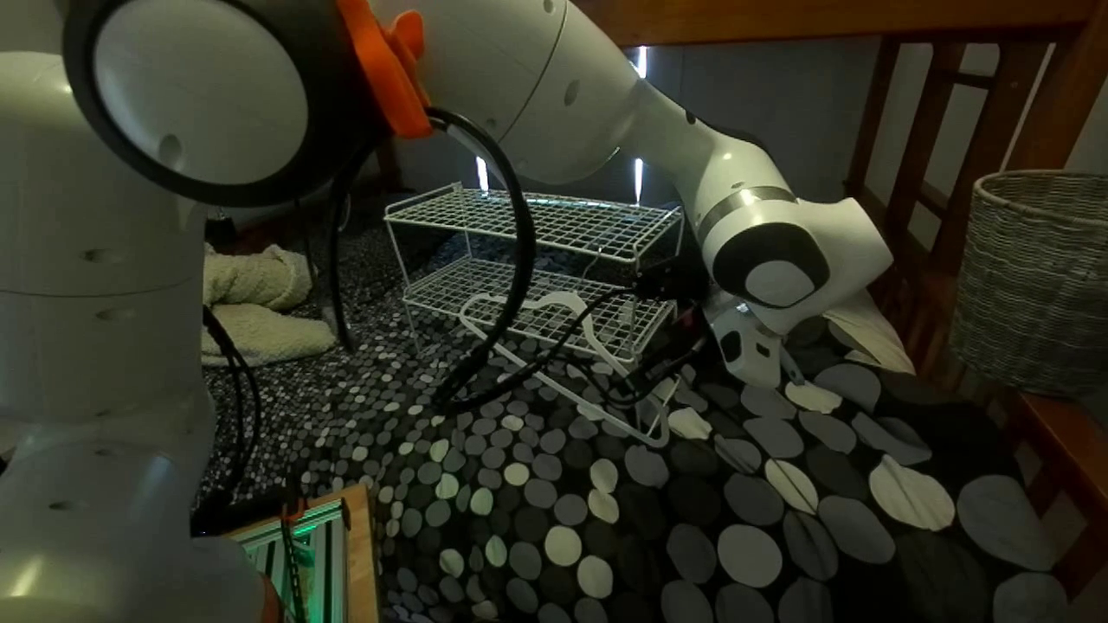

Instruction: Pick up the white coat hanger and put it on the bed

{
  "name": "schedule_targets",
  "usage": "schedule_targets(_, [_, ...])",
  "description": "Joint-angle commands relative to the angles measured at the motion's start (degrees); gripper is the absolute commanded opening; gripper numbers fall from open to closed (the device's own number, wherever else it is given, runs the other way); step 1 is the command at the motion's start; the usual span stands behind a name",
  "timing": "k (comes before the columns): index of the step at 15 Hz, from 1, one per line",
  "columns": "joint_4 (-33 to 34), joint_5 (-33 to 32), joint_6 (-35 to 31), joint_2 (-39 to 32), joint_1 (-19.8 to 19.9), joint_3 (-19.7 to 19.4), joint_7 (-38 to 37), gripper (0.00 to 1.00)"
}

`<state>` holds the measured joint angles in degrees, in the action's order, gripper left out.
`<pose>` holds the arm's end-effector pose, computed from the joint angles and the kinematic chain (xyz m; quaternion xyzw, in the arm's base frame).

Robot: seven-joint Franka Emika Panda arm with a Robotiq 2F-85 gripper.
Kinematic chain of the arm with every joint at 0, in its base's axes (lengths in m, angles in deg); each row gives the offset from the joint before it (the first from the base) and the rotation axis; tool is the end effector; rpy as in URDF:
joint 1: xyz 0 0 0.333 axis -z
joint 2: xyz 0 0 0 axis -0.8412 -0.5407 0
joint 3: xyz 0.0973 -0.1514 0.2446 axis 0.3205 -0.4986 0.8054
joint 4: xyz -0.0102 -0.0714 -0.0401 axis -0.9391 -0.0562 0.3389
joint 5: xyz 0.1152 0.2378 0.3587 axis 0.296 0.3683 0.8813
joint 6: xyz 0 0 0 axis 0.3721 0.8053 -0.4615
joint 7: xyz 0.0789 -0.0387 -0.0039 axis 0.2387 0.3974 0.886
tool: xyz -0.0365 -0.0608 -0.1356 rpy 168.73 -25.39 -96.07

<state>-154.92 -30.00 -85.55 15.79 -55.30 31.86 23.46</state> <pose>0.5915 0.0180 0.2495 -0.7969 0.4865 0.3477 0.0853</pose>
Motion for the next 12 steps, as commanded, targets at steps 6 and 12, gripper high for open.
schedule_targets(6, [2.9,4.8,4.1,-3.8,1.1,-0.8,-0.9,0.01])
schedule_targets(12, [4.1,0.5,-0.8,-1.3,-0.3,-1.1,-0.3,0.01])
